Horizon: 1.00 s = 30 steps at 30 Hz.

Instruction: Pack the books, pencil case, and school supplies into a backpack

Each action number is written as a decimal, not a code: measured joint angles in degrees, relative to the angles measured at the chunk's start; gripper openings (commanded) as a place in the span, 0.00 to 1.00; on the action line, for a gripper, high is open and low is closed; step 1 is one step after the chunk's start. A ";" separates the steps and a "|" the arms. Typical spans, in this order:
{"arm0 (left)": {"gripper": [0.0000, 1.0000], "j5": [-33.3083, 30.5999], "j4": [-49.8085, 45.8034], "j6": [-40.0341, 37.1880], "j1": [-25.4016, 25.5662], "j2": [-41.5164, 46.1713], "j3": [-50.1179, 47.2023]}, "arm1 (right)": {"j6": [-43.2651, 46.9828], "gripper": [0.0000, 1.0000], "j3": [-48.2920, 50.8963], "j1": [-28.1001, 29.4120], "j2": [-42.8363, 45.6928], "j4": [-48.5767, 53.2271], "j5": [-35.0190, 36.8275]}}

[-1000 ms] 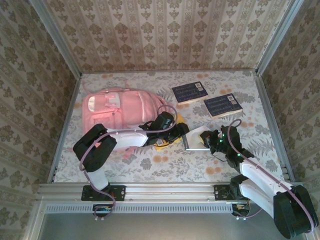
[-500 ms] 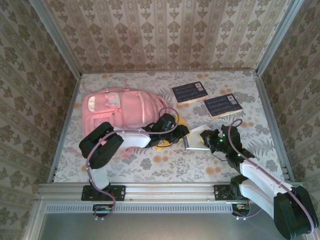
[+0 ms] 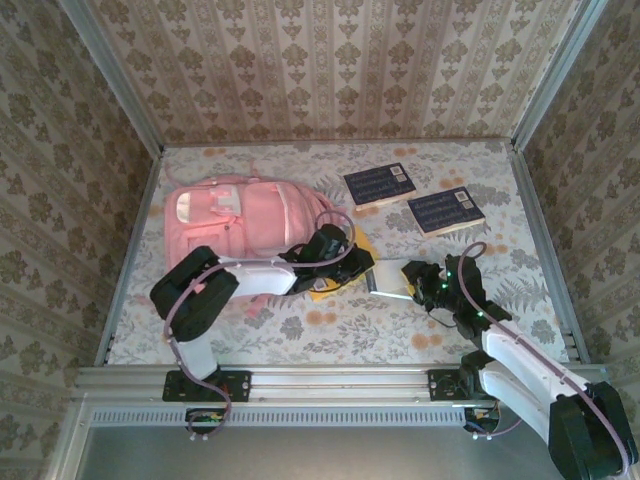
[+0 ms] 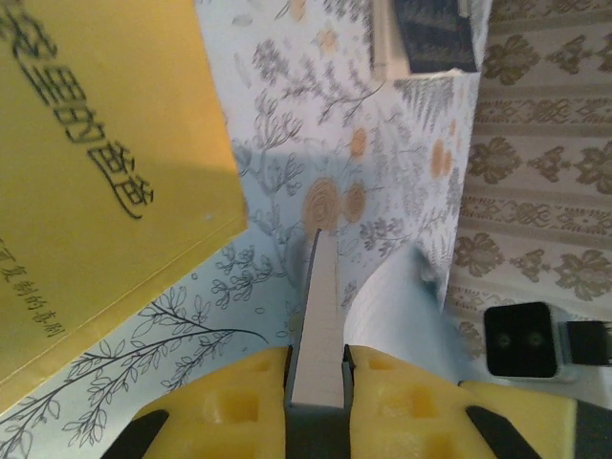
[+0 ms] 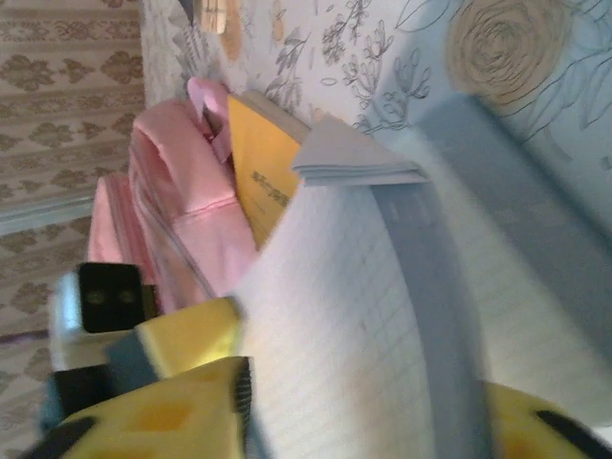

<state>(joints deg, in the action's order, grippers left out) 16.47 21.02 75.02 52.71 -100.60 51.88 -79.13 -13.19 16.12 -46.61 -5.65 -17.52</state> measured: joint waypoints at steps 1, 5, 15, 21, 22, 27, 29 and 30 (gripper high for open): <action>0.01 -0.04 -0.87 -0.87 -0.48 1.49 0.00 | 0.83 0.68 -0.07 0.00 0.68 1.60 0.55; 0.00 -0.44 -5.29 -4.59 -2.21 8.07 0.09 | 5.73 0.87 -1.46 0.00 2.86 8.35 2.60; 0.00 2.95 -14.86 -14.14 -6.82 22.10 3.17 | 21.14 0.97 -11.02 -0.02 3.41 13.75 -0.96; 0.00 10.05 -13.20 -14.67 -10.97 26.71 1.29 | 26.05 0.99 -13.99 -0.11 -1.27 2.73 -17.51; 0.00 11.13 -12.74 -14.67 -11.39 27.23 0.76 | 26.01 0.99 -13.99 -0.11 -2.47 0.13 -20.37; 0.00 15.47 -11.13 -14.67 -12.26 29.07 -0.74 | 23.63 0.94 -14.01 -0.13 -5.66 -8.70 -27.89; 0.00 16.55 -11.10 -14.69 -12.33 29.70 -0.83 | 21.18 0.92 -14.01 -0.13 -6.99 -13.44 -29.40; 0.00 16.92 -11.08 -14.69 -12.37 29.97 -0.83 | 19.96 0.91 -14.01 -0.13 -7.69 -15.78 -29.81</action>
<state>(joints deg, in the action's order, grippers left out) 33.39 9.93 60.34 40.34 -70.63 51.05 -59.18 -27.20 15.99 -54.30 -21.43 -47.33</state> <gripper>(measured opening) 0.142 0.927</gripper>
